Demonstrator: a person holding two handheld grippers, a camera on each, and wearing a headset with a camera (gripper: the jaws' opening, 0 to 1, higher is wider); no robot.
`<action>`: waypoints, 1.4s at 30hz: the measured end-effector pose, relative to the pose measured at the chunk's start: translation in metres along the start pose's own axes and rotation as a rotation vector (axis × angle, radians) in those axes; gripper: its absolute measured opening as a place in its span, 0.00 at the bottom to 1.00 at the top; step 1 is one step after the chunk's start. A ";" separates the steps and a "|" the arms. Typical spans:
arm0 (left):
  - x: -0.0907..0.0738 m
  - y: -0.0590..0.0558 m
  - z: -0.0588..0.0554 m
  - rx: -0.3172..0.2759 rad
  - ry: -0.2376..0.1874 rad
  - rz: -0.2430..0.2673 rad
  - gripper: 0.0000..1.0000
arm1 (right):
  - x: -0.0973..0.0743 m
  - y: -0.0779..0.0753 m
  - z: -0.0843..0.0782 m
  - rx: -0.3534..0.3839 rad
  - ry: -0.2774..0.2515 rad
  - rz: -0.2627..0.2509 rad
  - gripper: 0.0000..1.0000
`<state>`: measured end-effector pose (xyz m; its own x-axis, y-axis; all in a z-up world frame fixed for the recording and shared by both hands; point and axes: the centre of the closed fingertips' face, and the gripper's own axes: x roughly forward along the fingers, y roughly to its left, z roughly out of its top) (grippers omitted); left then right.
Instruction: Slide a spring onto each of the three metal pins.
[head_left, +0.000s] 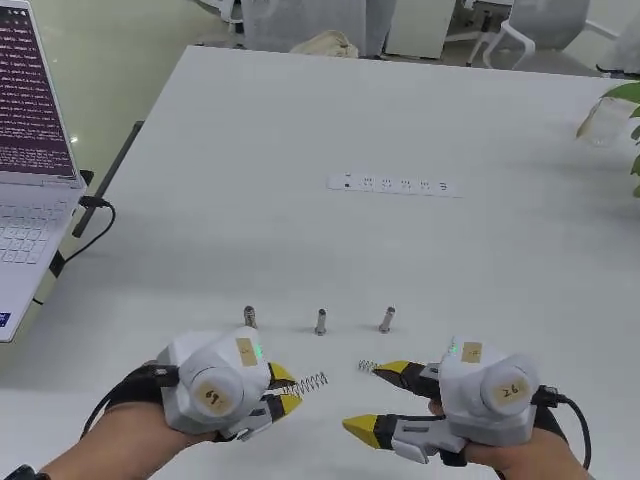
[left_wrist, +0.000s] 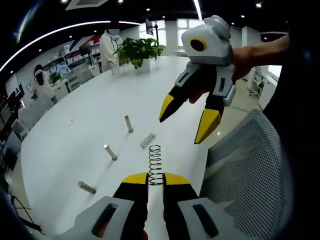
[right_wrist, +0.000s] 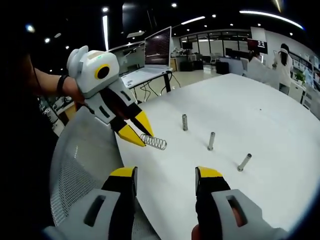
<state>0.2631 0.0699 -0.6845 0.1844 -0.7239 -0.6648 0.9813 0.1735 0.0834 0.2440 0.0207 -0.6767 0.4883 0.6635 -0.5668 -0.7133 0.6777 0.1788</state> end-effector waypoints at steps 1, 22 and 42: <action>0.001 -0.002 0.001 0.009 0.001 -0.008 0.03 | 0.001 0.000 0.001 -0.002 -0.001 0.004 0.43; 0.006 -0.029 0.015 0.134 0.006 -0.091 0.03 | 0.014 0.026 0.003 -0.037 0.016 0.151 0.21; 0.011 -0.033 0.011 0.185 0.033 -0.104 0.03 | 0.008 0.026 0.002 -0.036 0.017 0.165 0.13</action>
<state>0.2329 0.0493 -0.6864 0.0823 -0.7090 -0.7004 0.9889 -0.0290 0.1455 0.2302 0.0442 -0.6744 0.3547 0.7593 -0.5456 -0.8007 0.5480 0.2420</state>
